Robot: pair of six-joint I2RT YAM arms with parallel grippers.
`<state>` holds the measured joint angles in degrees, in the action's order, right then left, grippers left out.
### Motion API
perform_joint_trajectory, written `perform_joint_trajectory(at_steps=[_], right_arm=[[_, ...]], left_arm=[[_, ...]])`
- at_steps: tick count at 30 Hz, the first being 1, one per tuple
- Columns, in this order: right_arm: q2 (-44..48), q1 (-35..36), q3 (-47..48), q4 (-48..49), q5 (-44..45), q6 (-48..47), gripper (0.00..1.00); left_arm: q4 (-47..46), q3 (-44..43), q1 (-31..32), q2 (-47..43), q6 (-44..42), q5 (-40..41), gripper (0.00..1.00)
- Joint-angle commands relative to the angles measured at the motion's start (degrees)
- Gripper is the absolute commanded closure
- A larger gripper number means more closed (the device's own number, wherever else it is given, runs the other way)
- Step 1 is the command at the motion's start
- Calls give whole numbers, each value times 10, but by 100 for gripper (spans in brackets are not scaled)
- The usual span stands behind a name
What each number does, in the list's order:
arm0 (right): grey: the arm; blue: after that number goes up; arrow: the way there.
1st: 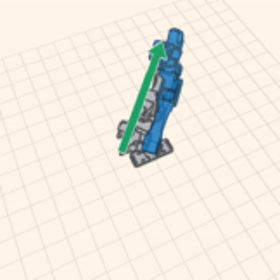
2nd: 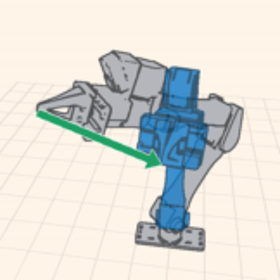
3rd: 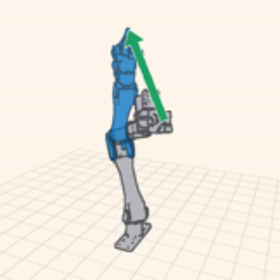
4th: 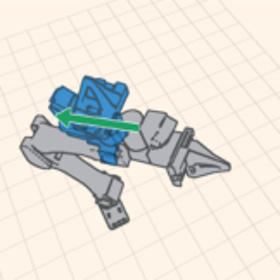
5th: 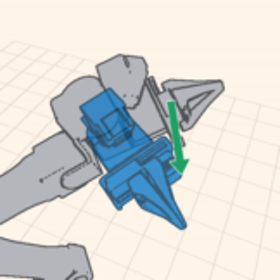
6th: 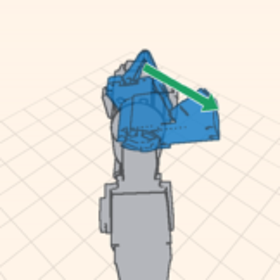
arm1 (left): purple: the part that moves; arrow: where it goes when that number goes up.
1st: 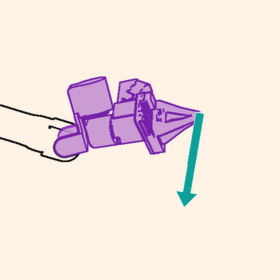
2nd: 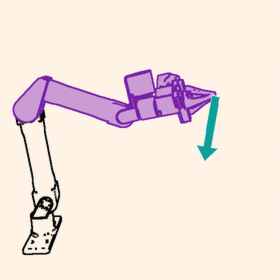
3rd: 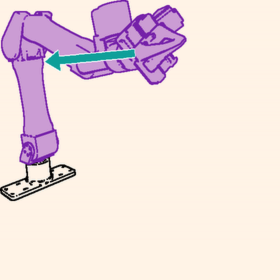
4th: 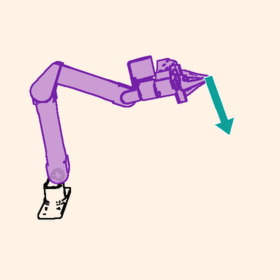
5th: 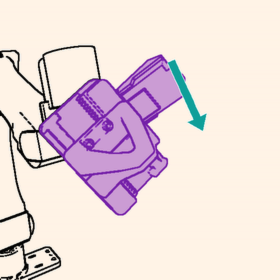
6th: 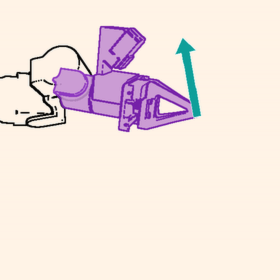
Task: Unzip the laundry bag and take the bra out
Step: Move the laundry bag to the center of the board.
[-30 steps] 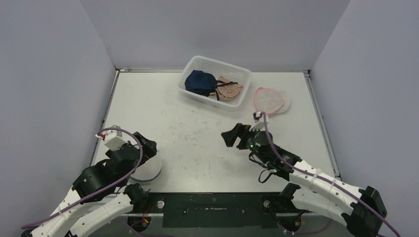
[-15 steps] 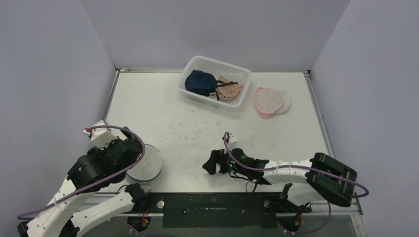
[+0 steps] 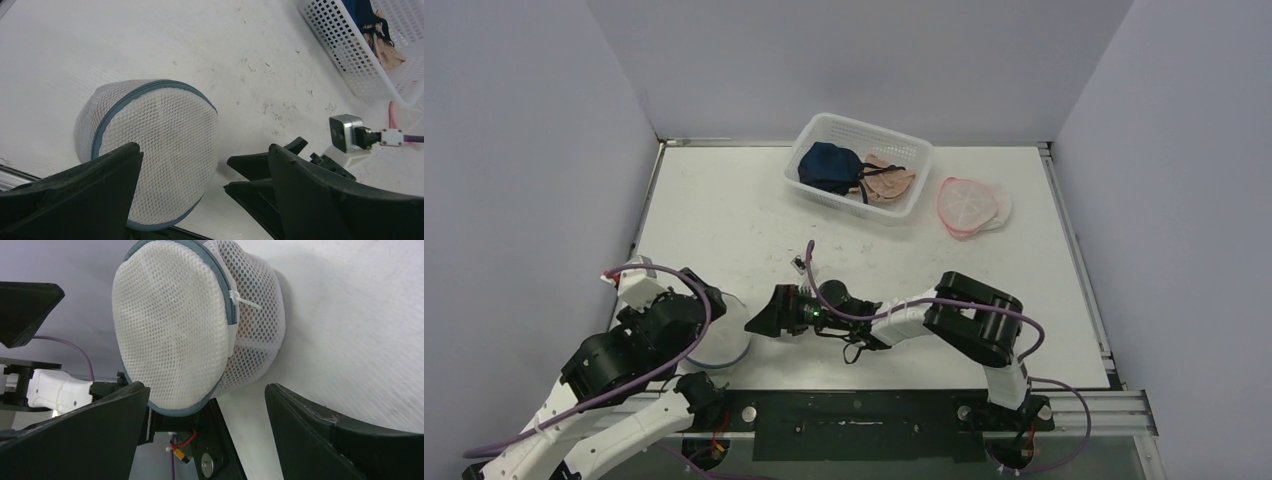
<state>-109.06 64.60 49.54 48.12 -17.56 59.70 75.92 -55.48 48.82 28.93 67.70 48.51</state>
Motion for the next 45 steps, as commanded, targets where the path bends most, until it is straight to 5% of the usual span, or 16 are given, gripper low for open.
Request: perform_joint_trajectory(at_steps=[1,7,17,33,45], right_arm=[[-61,19,64,39,-20,49,12],[-125,30,121,35,-22,87,24],[-70,32,61,41,37,65,93],[376,-88,-93,-450,67,-192,95],[545,-119,-200,-572,106,-239,95]], left_arm=[[-70,9,2,-2,-34,-15,4],[-85,12,2,-3,-64,-28,4],[-91,32,2,-39,-66,-48,4],[-392,146,1,-39,-148,-236,4],[-647,273,-2,53,-151,-388,3]])
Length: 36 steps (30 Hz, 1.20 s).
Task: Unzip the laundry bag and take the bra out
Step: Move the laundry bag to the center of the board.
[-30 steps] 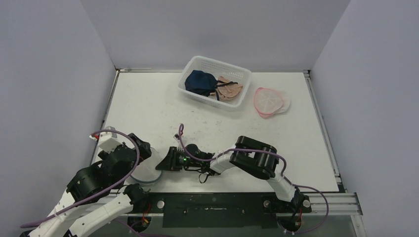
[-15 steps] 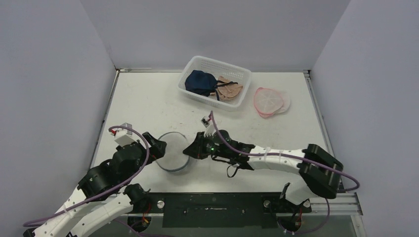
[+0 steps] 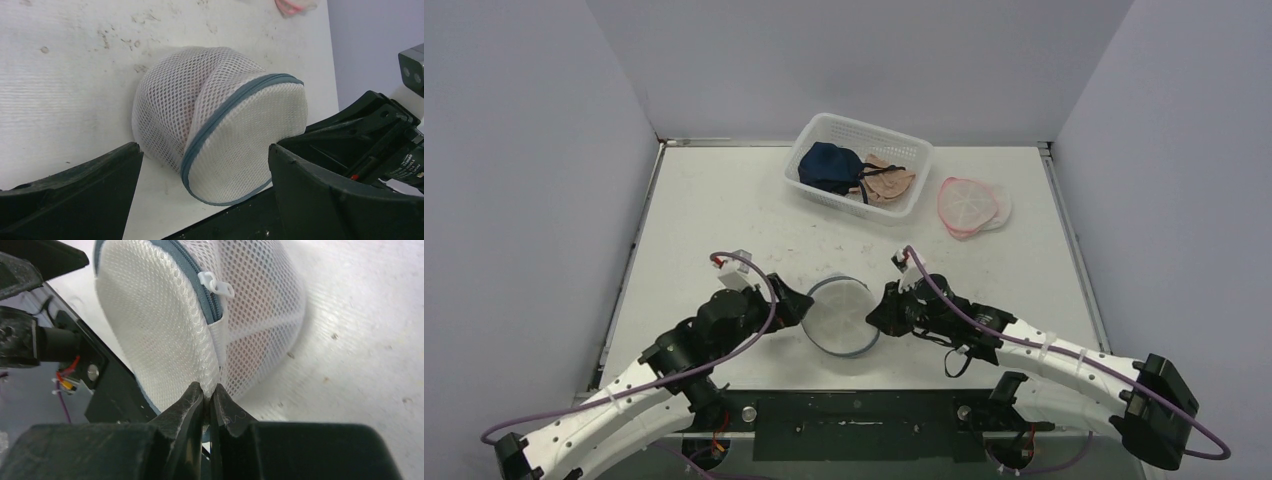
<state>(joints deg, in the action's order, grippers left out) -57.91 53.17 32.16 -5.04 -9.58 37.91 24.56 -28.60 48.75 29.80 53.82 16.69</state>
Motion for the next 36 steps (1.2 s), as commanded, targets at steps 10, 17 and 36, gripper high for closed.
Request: perform_joint_trajectory(at_steps=[10,17,36], right_arm=[[74,-6,-47,-58,37,-18,95],[133,-6,-113,41,43,85,95],[174,115,-285,312,271,365,95]], left_arm=[[-149,-51,-21,133,-116,-102,4],[-200,26,-18,107,-7,-165,1],[-438,190,99,108,165,-128,17]])
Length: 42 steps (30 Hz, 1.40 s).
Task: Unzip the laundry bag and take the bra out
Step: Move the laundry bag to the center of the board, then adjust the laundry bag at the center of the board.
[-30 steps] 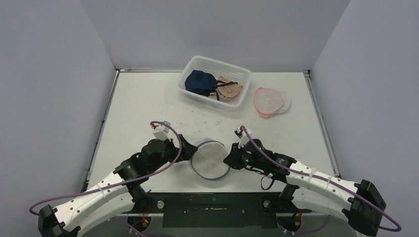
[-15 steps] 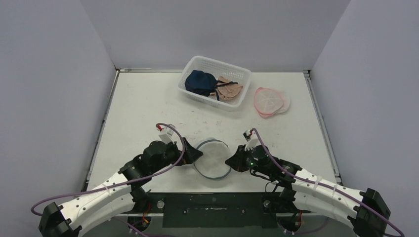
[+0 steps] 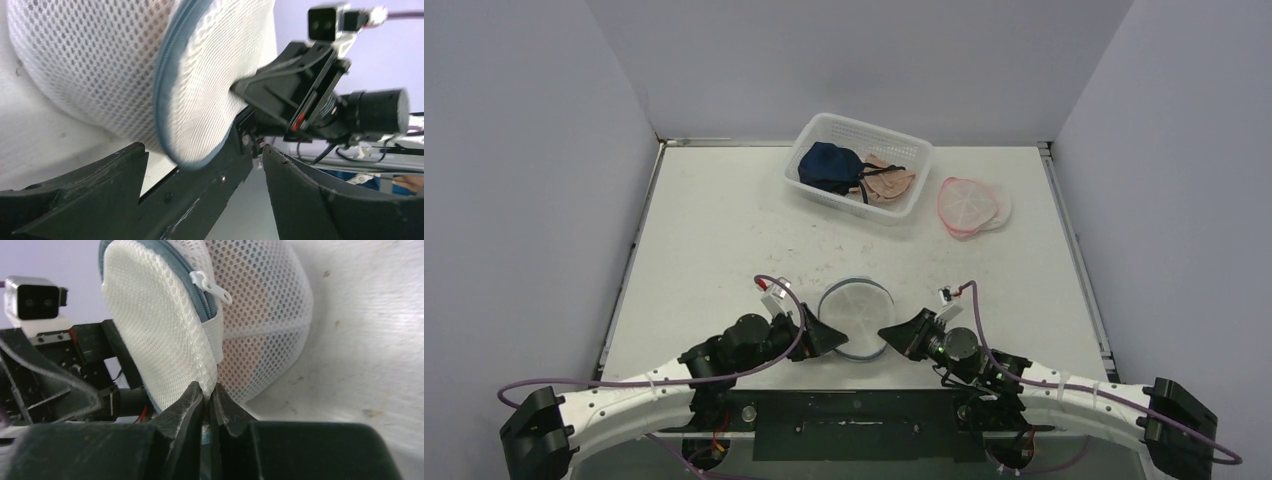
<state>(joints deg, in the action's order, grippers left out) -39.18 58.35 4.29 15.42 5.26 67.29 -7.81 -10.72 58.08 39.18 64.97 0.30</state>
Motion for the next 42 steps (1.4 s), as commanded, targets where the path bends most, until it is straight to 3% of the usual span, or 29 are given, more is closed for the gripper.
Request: perform_joint_trajectory(at_steps=[1,4,11,13,15,16,17,20,23,28,32,36,42], right_arm=[[-22,82,-7,119,147,79,95],[-60,123,5,144,192,88,95],[-104,150,39,141,199,51,95],[-95,150,76,79,184,7,78],[-79,151,116,-6,179,-40,45],[-68,150,134,-45,176,-60,30],[-55,148,153,-94,182,-77,21],[-15,133,210,-233,190,-137,6],[7,85,261,-326,158,-216,0],[-21,-81,309,-340,-23,-309,0],[-19,-186,310,-301,-182,-334,0],[-2,-211,317,-275,-285,-353,0],[31,-212,330,-268,-329,-355,1]], left_arm=[[-134,17,7,21,67,40,19],[-155,22,13,38,95,59,28],[-93,0,16,32,90,84,71],[-52,-15,16,11,72,90,86],[-5,-30,12,-14,46,99,98],[18,-39,8,-25,31,100,100],[33,-46,2,-34,15,97,100],[46,-59,-23,-55,-42,58,100],[58,-86,-69,-51,-114,-29,100],[55,-156,-137,-1,-191,-224,100],[99,-215,-140,28,-275,-304,100],[151,-269,-141,60,-337,-389,100],[231,-329,-140,107,-410,-443,100]])
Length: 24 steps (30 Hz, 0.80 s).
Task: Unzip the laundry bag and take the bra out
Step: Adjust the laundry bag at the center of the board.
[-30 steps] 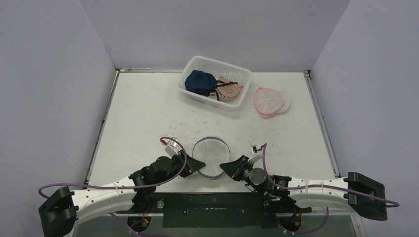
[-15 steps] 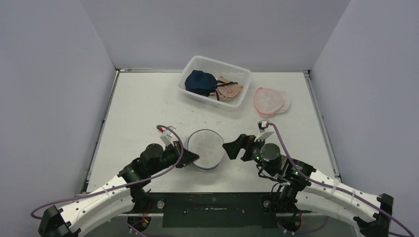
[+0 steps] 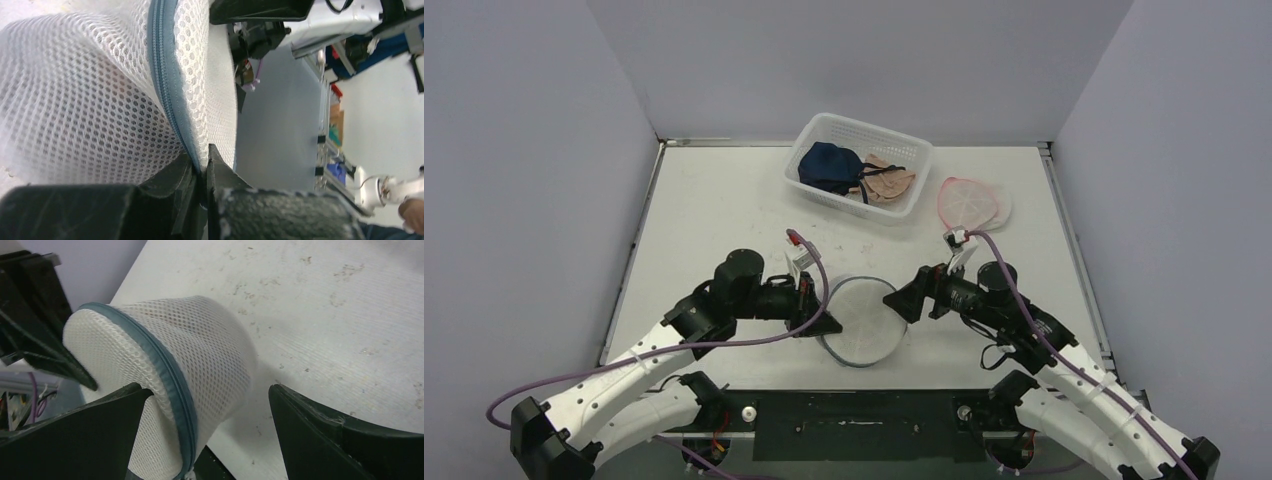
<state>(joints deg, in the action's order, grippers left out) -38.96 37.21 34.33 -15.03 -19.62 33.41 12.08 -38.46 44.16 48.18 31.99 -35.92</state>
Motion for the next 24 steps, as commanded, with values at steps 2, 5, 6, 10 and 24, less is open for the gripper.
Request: perform_joint_trajectory(at_steps=[2,5,6,10,24], right_arm=[[34,-1,37,30,-107,-21,1],[24,-1,48,8,-143,-33,3],[19,-1,52,-2,-147,-37,5],[16,-1,49,-5,-183,-36,27],[-3,-1,21,21,-204,4,89]], left_arm=[[36,-59,-1,23,-91,-94,100],[42,-69,0,30,-109,-105,100],[45,-73,0,32,-116,-106,100],[54,-90,-1,51,-137,-110,100],[47,-109,-1,70,-144,-58,74]])
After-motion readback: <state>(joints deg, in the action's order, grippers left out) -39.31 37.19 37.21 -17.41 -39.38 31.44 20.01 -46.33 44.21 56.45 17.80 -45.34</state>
